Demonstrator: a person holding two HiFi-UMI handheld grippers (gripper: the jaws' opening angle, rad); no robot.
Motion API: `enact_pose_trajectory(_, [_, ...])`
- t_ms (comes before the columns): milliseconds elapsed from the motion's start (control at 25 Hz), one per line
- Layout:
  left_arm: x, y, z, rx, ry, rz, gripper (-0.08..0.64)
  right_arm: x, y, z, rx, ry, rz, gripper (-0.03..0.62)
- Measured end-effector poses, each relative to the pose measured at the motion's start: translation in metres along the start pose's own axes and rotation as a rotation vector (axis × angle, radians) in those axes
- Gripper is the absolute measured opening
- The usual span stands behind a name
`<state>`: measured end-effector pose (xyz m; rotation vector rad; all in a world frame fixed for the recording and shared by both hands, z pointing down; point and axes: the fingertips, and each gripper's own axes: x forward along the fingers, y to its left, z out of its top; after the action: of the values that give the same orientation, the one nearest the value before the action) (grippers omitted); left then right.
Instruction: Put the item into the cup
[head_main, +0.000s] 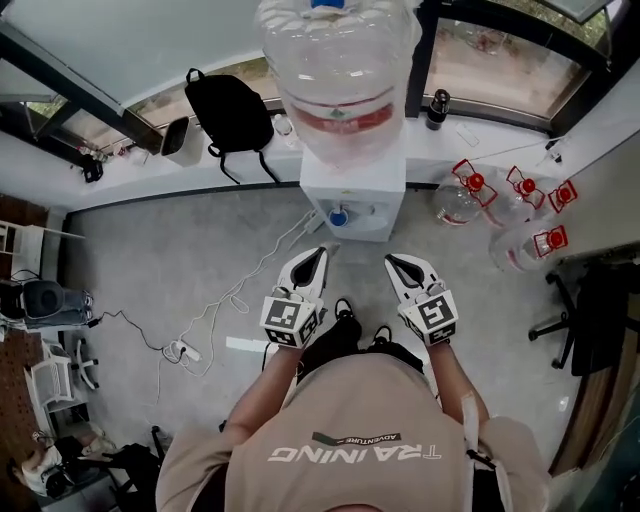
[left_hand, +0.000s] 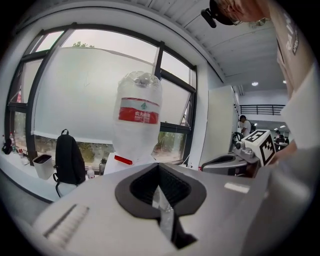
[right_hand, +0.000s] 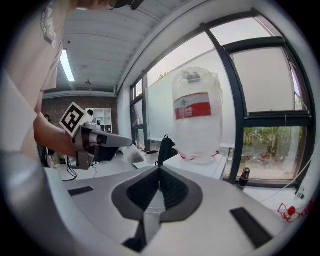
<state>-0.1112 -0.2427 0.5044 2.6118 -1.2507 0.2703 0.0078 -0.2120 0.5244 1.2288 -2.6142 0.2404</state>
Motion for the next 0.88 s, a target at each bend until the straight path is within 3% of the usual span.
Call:
enact_pose_trajectory(440, [0.042,0.04,-0.008,0.003,0.049,-0.116,0.006,0.047,-0.026,0.011,0.006,0.025,-0.153,0.011])
enact_pose_trajectory(640, [0.056,0.047,-0.015,0.021,0.089,-0.113,0.006,0.052,-0.039,-0.004,0.015,0.057,-0.153,0.011])
enact_pose_trajectory(880, [0.078,0.045,-0.052,0.01,0.163,-0.108,0.006,0.07,-0.063,-0.043,0.057,0.09,-0.135,0.011])
